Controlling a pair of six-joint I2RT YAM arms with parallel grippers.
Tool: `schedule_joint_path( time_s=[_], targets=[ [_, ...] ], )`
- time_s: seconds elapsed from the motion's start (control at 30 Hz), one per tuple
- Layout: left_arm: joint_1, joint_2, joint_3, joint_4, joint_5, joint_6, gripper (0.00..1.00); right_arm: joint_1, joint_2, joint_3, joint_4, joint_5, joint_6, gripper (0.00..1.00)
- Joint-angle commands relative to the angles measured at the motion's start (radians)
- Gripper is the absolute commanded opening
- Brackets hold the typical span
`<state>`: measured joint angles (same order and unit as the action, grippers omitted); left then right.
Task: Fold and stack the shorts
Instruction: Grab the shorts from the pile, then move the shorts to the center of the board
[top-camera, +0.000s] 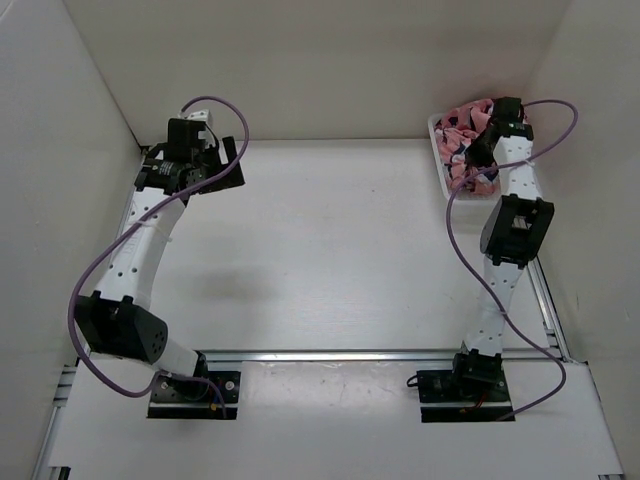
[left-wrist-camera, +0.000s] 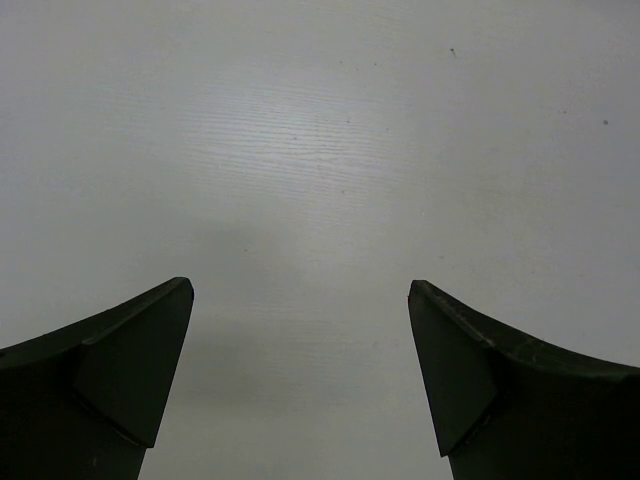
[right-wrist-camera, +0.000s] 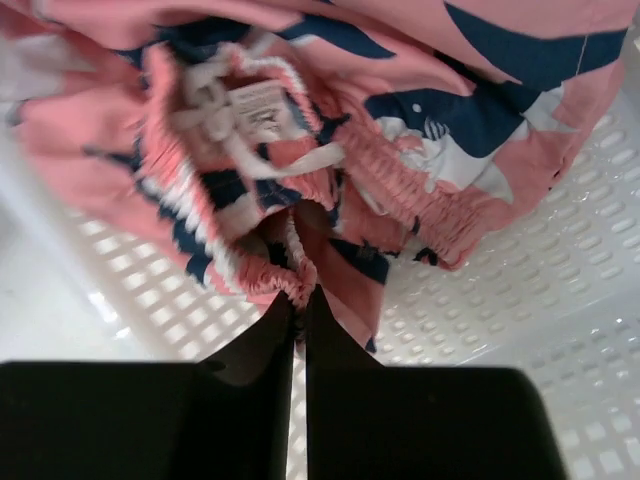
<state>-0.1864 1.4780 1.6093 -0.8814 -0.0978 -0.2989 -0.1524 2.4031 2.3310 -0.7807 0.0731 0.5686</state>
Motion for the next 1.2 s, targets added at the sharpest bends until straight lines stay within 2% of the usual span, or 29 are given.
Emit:
schedule_joint_path(
  time_s=[0.0, 0.13, 0.27, 0.37, 0.4, 0.53, 0.7, 0.73, 0.83, 0.87, 0.9, 0.93, 0.97, 1.03, 1.07, 1.13, 1.17],
  targets=[
    [0.017, -0.01, 0.032, -0.007, 0.082, 0.021, 1.0, 0.004, -0.183, 0.053, 0.083, -0.053, -0.016, 0.01],
    [0.077, -0.001, 0.023, -0.016, 0.242, 0.021, 1.0, 0.045, -0.333, 0.086, 0.083, -0.179, -0.05, 0.01],
    [0.114, -0.025, -0.046, -0.016, 0.279, -0.015, 1.0, 0.192, -0.481, 0.203, 0.124, -0.304, -0.131, 0.01],
    [0.123, -0.038, -0.081, -0.016, 0.337, -0.049, 1.0, 0.307, -0.534, 0.284, 0.159, -0.439, -0.131, 0.01],
    [0.123, -0.022, -0.101, -0.016, 0.366, -0.049, 1.0, 0.341, -0.554, 0.284, 0.217, -0.453, -0.112, 0.01],
    [0.136, -0.001, -0.13, -0.037, 0.402, -0.074, 1.0, 0.546, -0.665, 0.191, 0.342, -0.445, -0.117, 0.01],
    [0.261, -0.059, -0.103, -0.088, 0.402, -0.074, 1.0, 0.611, -0.725, 0.111, 0.292, -0.394, -0.141, 0.01],
    [0.283, -0.059, -0.069, -0.105, 0.389, -0.065, 1.0, 0.611, -0.763, 0.062, 0.258, -0.374, -0.166, 0.01],
    [0.338, -0.059, -0.011, -0.172, 0.354, -0.055, 1.0, 0.6, -0.862, -0.239, 0.239, -0.293, -0.193, 0.01],
    [0.338, -0.059, -0.011, -0.172, 0.343, -0.055, 1.0, 0.6, -0.88, -0.324, 0.239, -0.221, -0.202, 0.01],
    [0.338, -0.059, -0.011, -0.183, 0.343, -0.055, 1.0, 0.585, -0.889, -0.464, 0.239, -0.188, -0.202, 0.11],
    [0.338, -0.059, -0.011, -0.183, 0.343, -0.055, 1.0, 0.552, -0.872, -0.513, 0.23, -0.177, -0.202, 0.27],
    [0.338, -0.059, -0.011, -0.174, 0.343, -0.055, 1.0, 0.531, -0.848, -0.541, 0.198, -0.161, -0.185, 0.67],
    [0.338, -0.045, -0.032, -0.174, 0.356, -0.055, 1.0, 0.478, -0.723, -0.488, 0.088, -0.142, -0.185, 0.8],
    [0.338, -0.045, -0.032, -0.174, 0.356, -0.055, 1.0, 0.478, -0.687, -0.46, -0.039, -0.11, -0.165, 0.83],
    [0.323, -0.056, -0.058, -0.185, 0.319, -0.065, 1.0, 0.465, -0.662, -0.461, -0.071, -0.076, -0.165, 0.83],
    [0.309, -0.074, -0.118, -0.185, 0.305, -0.103, 1.0, 0.474, -0.679, -0.523, -0.06, -0.041, -0.15, 0.83]
  ],
)
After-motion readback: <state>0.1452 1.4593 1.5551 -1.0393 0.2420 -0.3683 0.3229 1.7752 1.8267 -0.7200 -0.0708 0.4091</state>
